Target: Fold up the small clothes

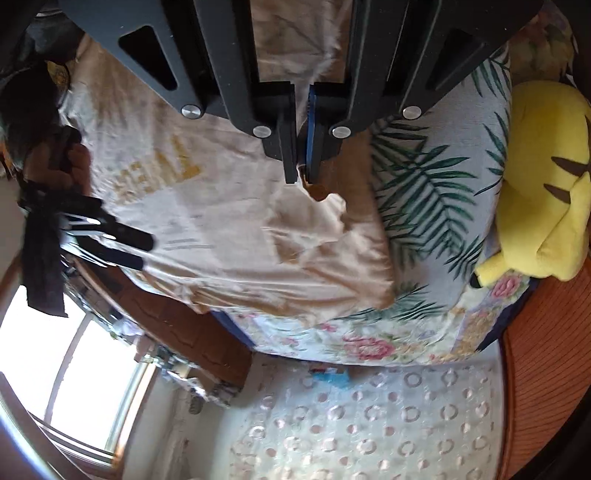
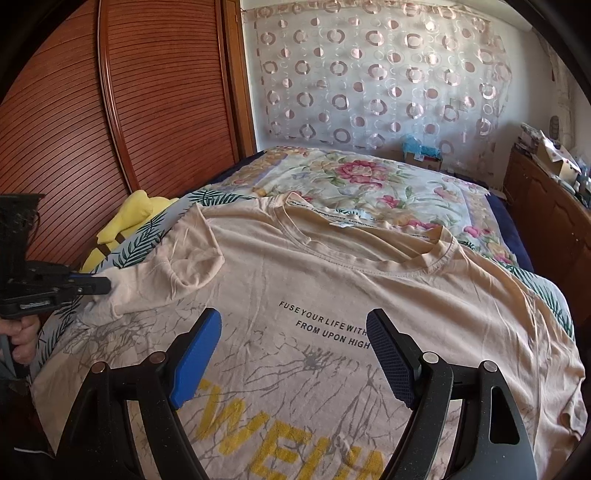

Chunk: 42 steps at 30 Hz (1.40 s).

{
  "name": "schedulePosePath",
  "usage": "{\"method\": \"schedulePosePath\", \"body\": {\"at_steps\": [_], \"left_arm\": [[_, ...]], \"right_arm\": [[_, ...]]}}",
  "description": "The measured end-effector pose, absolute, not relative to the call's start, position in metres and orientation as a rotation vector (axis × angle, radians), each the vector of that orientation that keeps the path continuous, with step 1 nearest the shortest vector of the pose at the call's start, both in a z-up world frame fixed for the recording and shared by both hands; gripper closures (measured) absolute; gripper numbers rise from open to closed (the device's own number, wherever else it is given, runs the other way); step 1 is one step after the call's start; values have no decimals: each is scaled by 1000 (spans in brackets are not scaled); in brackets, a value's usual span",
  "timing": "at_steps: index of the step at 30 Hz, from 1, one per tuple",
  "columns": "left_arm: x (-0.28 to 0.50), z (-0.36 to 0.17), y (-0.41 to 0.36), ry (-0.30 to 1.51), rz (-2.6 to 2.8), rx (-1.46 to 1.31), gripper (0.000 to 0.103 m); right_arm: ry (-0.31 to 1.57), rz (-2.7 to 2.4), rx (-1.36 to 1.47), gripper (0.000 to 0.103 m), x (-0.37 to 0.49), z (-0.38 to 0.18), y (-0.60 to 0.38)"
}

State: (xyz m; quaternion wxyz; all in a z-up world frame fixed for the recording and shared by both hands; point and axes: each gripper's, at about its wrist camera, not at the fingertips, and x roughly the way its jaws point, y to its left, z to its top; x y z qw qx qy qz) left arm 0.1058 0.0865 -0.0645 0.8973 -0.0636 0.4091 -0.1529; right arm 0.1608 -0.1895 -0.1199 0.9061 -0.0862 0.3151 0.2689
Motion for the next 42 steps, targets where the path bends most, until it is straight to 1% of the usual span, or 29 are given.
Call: {"method": "schedulePosePath", "body": {"at_steps": [5,6,10,11,12,14,15,17,18,20,24,27,32,36,38,39,40,41,42], "left_arm": [[98,-59,65,877,-380,-108,97],[96,-59,64,876,-380,-105,92],[93,-54,71,850,-366,-115,79],[91,-49,76,834,-357,-123,68],[90,-47,79,821,-344,-125,60],[90,-42,85,794,-301,-119,58],[90,-40,90,788,-278,-118,46],[89,-38,104,759,-231,-121,31],[88,-37,110,745,-210,-122,28],[88,-38,124,730,-157,-126,25],[85,-41,153,690,-41,-133,25],[83,-44,166,672,16,-129,25],[79,-55,181,682,56,-142,25],[79,-63,179,701,55,-136,25],[81,-65,179,708,56,-138,25],[81,-67,179,711,56,-141,25],[82,-68,178,711,55,-143,25],[82,-68,177,712,53,-145,25],[83,-69,175,713,49,-144,25]], "right_arm": [[651,551,-174,21,160,-121,-193],[654,553,-173,21,160,-121,-194],[658,560,-183,21,158,-119,-192],[658,563,-187,21,159,-118,-192],[659,565,-190,21,160,-118,-191],[660,578,-197,22,162,-116,-186],[658,586,-202,23,163,-115,-183],[654,608,-212,28,165,-112,-175],[653,629,-215,31,166,-111,-169],[654,658,-225,36,170,-109,-156],[663,719,-249,38,182,-109,-120],[684,775,-256,43,193,-113,-90],[778,850,-278,58,212,-135,-47],[844,828,-334,65,222,-159,-27],[825,797,-365,79,224,-162,-25],[820,791,-376,83,225,-163,-23],[817,795,-379,94,226,-163,-23],[812,797,-379,98,227,-164,-24],[807,798,-370,98,227,-164,-28]]}}
